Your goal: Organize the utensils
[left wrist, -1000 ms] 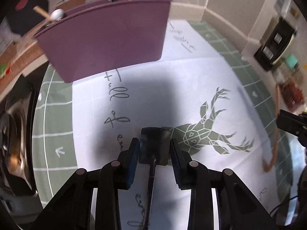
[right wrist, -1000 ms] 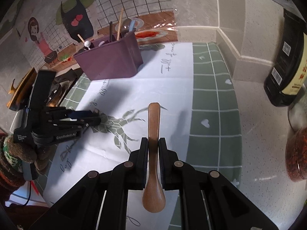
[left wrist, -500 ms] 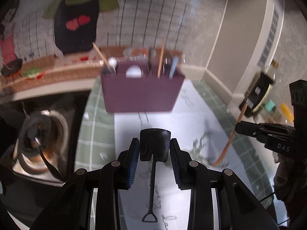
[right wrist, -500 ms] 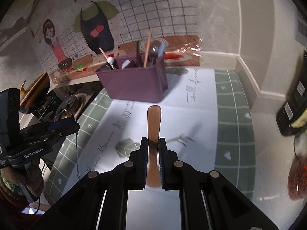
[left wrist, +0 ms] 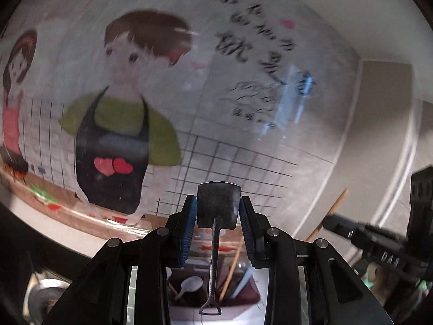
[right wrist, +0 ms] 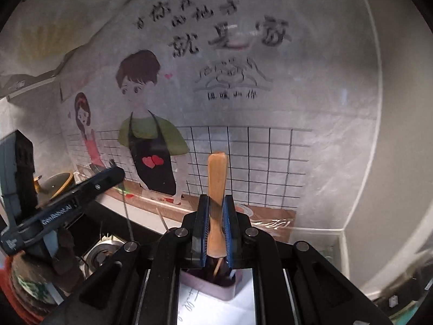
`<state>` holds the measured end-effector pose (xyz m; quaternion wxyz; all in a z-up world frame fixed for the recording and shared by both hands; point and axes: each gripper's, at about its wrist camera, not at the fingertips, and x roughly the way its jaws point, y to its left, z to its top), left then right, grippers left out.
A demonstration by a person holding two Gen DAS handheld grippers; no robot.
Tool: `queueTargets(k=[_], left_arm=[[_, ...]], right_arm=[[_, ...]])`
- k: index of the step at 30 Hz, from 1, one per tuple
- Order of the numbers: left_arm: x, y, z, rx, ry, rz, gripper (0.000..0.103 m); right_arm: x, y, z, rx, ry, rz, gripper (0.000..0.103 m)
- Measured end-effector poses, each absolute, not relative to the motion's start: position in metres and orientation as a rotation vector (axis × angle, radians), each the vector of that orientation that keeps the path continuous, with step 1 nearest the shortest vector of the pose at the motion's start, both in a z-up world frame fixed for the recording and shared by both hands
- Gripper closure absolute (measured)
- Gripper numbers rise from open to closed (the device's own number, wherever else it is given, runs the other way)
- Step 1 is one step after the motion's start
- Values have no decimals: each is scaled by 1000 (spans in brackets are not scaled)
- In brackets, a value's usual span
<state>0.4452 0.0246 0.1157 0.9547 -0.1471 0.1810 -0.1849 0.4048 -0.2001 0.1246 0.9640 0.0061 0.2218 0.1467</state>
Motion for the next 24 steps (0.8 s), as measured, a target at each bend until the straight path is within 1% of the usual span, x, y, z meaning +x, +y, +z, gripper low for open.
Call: queueTargets(k=[5,14,15,16,17,18,19,22,24], left_arm=[[468,13,94,-274,392,-357,70],[487,-2,38,-245,474,-352,68],[490,-3,32,-237,502,-360,64],[492,-6,25,-220,541,-361,54],[491,-6,22,-212,555,-356,49],[487,-4,21,-213,562,-353,42],[478,1,23,-223,569,-346,38],[441,15,34,-205,576,-278,30],[410,24,41,-160,568,-215,30]], right_arm=[[440,-194,86,15,528,314,93],[466,-192,25,37,655,320,92],[470,-193,16,49,693,330,92],[474,-194,6,71,737,333,90],[475,-196,0,92,766,336,85],[472,-198,-4,109,776,333,83],[466,-201,-4,116,772,320,81],[434,-204,5,112,723,305,80],[403,-202,15,94,669,296,76]])
